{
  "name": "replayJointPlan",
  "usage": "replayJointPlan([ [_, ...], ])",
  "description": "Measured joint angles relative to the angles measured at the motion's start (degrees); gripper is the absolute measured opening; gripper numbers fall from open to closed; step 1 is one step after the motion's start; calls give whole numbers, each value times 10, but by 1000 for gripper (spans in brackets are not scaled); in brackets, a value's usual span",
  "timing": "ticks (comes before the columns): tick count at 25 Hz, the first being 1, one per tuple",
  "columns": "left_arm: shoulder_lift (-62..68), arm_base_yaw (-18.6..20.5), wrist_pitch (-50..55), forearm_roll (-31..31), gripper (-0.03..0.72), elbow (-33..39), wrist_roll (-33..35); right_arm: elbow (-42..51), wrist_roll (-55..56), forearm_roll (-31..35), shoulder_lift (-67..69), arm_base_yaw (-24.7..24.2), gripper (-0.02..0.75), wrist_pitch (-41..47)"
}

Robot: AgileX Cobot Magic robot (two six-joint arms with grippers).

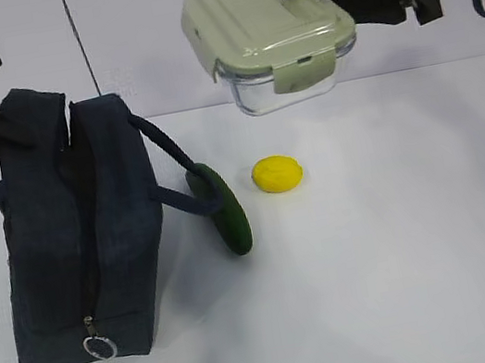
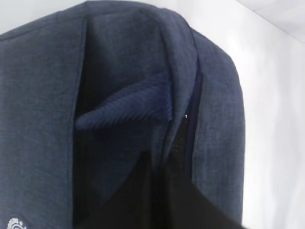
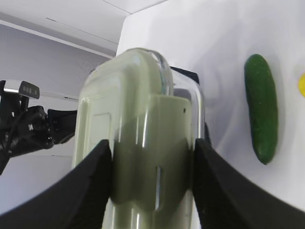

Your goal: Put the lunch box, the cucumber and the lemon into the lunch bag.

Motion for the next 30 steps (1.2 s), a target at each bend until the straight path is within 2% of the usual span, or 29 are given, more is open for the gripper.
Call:
replayJointPlan([
  [10, 0, -11, -19, 12, -4, 0, -31, 5, 6, 7, 0, 163, 395, -192],
  [14, 0, -11, -19, 21, -4, 0, -36, 5, 6, 13, 6, 211, 395, -244],
  [19, 0, -11, -19, 29, -5, 0, -46, 5, 6, 14, 34, 246, 395, -298],
  [30, 0, -12, -24, 31, -5, 0, -48, 5, -18, 21, 96, 261, 394, -346],
])
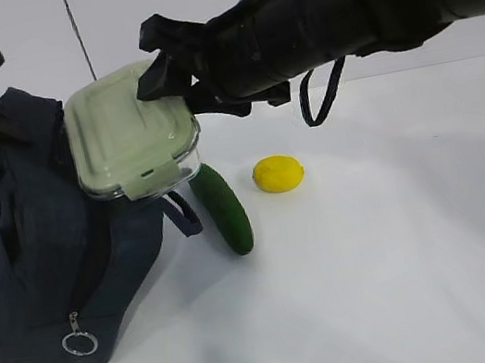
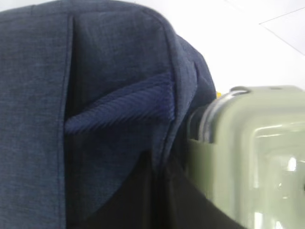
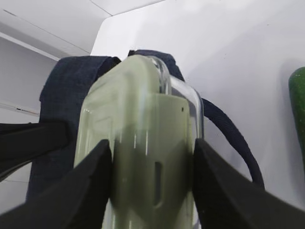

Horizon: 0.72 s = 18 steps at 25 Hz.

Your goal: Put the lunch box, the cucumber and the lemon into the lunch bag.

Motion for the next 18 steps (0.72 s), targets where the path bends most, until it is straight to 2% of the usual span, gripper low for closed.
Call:
replayJointPlan([
  [8, 0, -35, -29, -8, -5, 0, 0, 0, -13, 5, 23, 32, 394, -30],
  [18, 0, -36, -42, -63, -5, 0, -1, -23, -16, 23, 58, 60, 394, -72],
])
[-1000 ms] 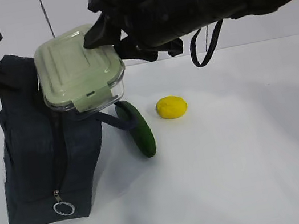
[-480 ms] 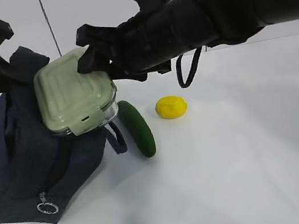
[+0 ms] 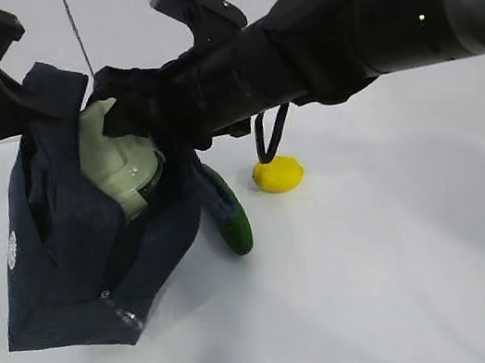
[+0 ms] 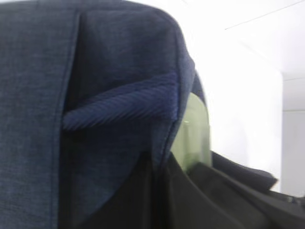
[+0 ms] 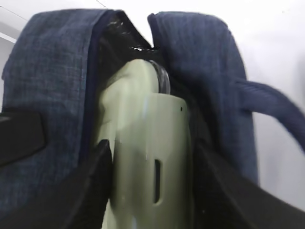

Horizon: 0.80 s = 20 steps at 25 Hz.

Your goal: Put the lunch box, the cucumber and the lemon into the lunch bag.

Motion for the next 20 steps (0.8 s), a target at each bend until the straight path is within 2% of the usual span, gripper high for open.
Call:
replayJointPlan([
  [10, 0, 0, -3, -37, -5, 0, 0, -22, -1, 72, 43, 6, 394, 13],
  [20, 0, 0, -3, -49, -5, 0, 0, -22, -14, 106, 44, 7, 393, 22],
])
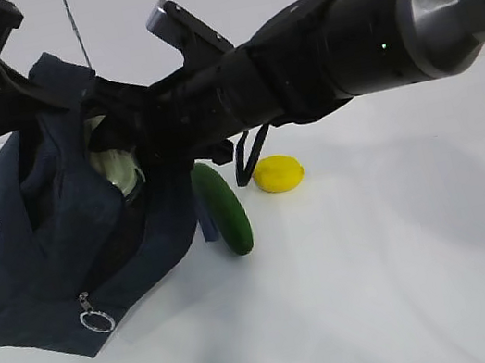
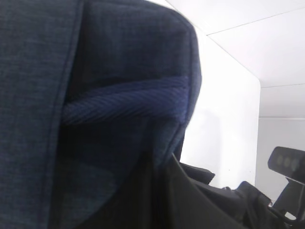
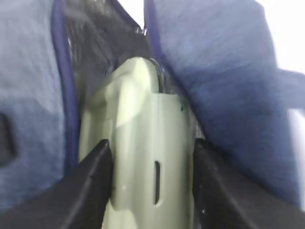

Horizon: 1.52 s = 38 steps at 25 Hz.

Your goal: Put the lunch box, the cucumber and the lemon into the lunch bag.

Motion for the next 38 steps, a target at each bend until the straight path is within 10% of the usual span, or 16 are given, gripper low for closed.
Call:
replayJointPlan([
  [23, 0, 0, 1, 11, -5, 1, 0, -7, -250, 184, 42, 9, 531, 103],
  [31, -1, 34, 14, 26, -6, 1, 3, -7, -252, 120, -3, -24, 532, 180],
  [38, -2, 71, 44, 27, -6, 1, 39, -10, -222, -77, -74, -63, 473, 222],
])
